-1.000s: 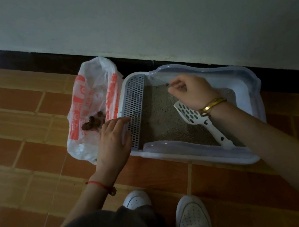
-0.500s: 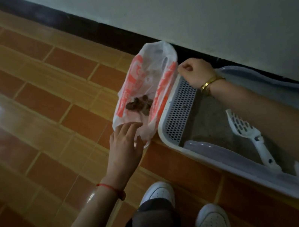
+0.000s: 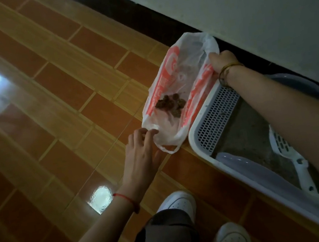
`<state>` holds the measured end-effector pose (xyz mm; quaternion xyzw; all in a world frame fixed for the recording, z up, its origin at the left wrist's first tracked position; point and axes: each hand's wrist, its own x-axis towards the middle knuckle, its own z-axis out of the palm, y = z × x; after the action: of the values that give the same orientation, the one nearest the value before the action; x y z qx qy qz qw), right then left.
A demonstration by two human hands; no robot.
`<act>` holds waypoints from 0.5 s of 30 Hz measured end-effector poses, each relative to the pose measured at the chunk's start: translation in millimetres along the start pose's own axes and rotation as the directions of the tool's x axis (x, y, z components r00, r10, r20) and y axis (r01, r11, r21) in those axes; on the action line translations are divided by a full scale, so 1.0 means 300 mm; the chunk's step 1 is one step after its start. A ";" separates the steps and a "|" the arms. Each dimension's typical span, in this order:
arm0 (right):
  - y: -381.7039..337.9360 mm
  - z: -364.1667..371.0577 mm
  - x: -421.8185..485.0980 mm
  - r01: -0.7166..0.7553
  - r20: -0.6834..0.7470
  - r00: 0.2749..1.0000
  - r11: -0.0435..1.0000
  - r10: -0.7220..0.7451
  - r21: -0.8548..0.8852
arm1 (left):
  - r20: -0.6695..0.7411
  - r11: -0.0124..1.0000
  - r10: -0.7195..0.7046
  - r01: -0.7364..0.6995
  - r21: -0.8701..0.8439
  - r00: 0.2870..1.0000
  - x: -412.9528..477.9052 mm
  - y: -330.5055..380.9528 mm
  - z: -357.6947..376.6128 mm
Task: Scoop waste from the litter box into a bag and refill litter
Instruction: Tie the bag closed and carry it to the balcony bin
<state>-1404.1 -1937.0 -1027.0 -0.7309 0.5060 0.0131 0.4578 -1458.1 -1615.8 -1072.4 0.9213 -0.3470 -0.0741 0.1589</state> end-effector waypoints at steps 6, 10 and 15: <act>-0.008 0.006 -0.002 0.026 0.062 0.998 0.996 -0.031 0.081 | 0.017 0.994 0.071 -0.072 0.084 0.997 0.012 -0.012 0.042; 0.033 -0.004 0.065 0.034 0.117 0.992 0.986 -0.054 0.162 | 0.032 0.994 0.078 -0.080 0.080 0.996 0.007 -0.002 0.064; 0.026 -0.018 0.025 -0.010 0.089 0.996 0.974 -0.010 0.225 | 0.043 0.988 0.100 -0.104 0.117 0.994 0.009 0.014 0.090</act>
<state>-1408.6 -1946.7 -1032.7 -0.6731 0.4832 -0.0114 0.5598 -1465.4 -1627.1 -1096.4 0.9087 -0.4003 -0.0622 0.1007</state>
